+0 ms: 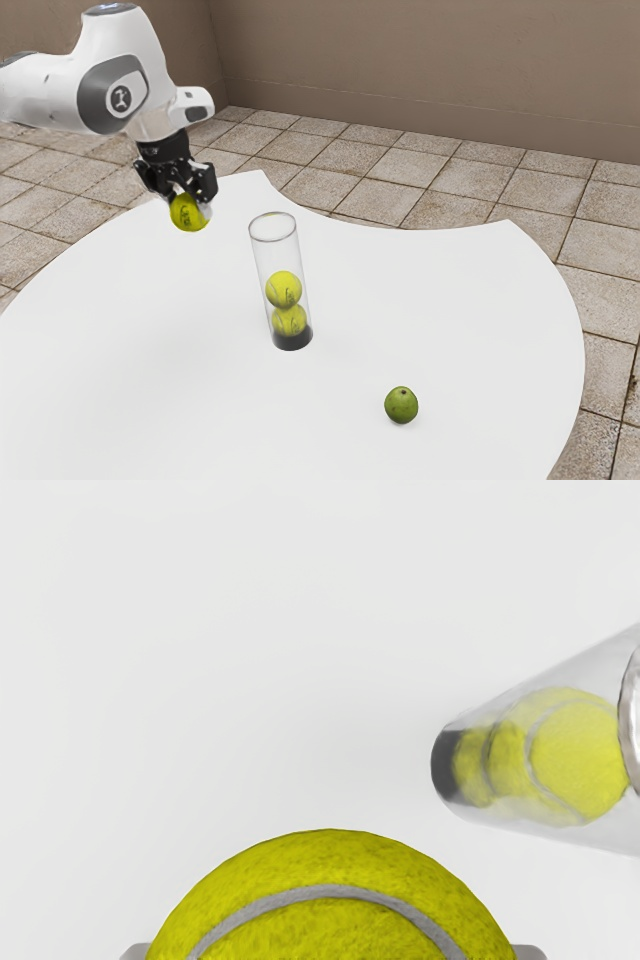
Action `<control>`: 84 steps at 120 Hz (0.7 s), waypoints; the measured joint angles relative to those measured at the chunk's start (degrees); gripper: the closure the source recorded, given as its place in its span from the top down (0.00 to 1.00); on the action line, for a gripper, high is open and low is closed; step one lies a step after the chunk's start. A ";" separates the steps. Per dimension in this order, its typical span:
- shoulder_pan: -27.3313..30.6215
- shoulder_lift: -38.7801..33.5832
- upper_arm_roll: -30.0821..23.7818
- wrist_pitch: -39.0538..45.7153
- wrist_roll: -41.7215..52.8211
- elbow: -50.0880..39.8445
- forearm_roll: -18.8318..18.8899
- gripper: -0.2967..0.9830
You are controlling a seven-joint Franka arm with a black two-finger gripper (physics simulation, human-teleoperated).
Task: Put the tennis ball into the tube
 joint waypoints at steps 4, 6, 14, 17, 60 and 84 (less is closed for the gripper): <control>-0.03 1.69 -1.02 -1.04 -0.03 2.63 0.04 0.48; -0.04 2.69 -1.54 -1.50 -0.04 4.08 0.07 0.48; -0.02 5.93 -3.61 -2.96 -0.07 8.52 0.18 0.48; -0.11 7.05 -4.18 -3.39 -0.07 10.01 0.23 0.48; 0.63 12.20 -11.22 -5.01 -1.05 16.41 4.73 0.49; 0.68 13.30 -12.93 -4.62 -1.54 16.50 4.91 0.62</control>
